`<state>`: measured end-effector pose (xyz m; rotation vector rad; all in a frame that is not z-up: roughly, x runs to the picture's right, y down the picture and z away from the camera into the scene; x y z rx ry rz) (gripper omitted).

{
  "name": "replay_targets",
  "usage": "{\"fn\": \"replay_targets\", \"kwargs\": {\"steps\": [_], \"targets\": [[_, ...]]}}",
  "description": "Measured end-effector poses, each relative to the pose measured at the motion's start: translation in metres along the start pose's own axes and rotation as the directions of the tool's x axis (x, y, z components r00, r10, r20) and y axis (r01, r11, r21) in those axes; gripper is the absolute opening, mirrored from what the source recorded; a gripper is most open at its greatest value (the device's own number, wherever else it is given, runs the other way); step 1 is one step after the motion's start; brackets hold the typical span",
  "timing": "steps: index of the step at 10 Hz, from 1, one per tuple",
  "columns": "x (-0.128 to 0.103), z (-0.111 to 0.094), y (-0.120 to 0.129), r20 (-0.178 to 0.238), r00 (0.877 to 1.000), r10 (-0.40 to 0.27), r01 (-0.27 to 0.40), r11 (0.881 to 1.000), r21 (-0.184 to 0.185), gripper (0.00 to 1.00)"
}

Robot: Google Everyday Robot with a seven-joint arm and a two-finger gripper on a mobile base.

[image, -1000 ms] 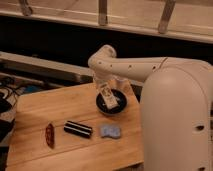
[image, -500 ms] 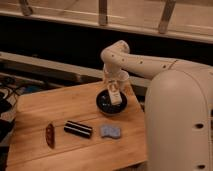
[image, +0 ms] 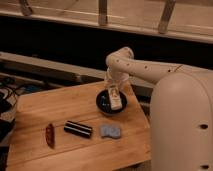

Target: Place the bottle in the ceramic bowl

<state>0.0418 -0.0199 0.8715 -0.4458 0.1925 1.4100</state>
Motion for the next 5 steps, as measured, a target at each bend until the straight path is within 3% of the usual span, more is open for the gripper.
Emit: {"fn": "replay_targets", "kwargs": {"steps": [5], "targets": [[0.004, 0.026, 0.0, -0.006, 1.0, -0.011, 0.011, 0.999, -0.038, 0.58]]}}
